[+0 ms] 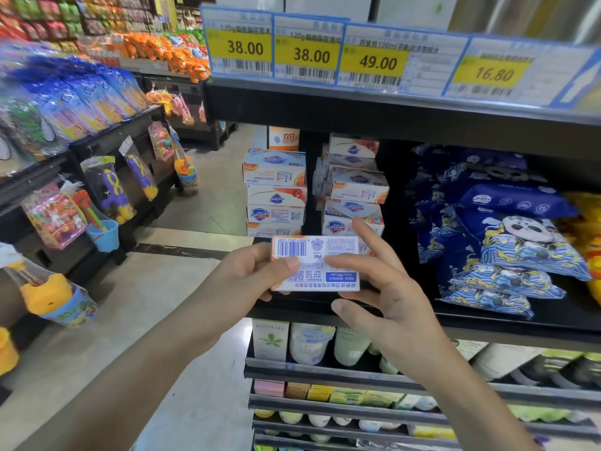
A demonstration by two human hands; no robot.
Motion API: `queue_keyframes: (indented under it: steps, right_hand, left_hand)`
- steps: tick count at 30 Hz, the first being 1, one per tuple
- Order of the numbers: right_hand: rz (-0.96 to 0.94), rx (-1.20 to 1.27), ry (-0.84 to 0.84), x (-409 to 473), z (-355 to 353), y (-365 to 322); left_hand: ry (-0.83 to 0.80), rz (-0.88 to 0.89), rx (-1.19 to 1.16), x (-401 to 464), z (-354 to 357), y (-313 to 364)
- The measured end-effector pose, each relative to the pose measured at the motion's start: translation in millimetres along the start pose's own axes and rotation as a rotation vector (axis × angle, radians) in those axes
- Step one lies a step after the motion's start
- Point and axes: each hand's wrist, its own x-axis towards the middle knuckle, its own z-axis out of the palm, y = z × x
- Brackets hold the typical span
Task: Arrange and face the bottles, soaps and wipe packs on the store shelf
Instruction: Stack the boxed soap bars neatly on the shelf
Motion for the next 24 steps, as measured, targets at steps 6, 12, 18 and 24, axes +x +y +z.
queue_keyframes:
  steps: [6, 12, 18, 24]
  right_hand:
    - [0.062, 0.058, 0.029, 2.3, -1.6, 4.9]
    - [0.067, 0.097, 0.035, 2.5, -4.6, 9.0]
    - [0.126, 0.23, 0.082, 1.4, -4.8, 6.8]
    - [0.24, 0.285, 0.135, 3.8, -7.1, -0.2]
  left_hand:
    - [0.012, -0.07, -0.019, 4.0, 3.0, 2.1]
    - [0.027, -0.106, -0.015, 7.6, 4.3, 5.7]
    - [0.145, -0.101, -0.09, 18.6, 0.3, 0.3]
    - [0.056, 0.21, 0.095, 6.9, -4.1, -8.6]
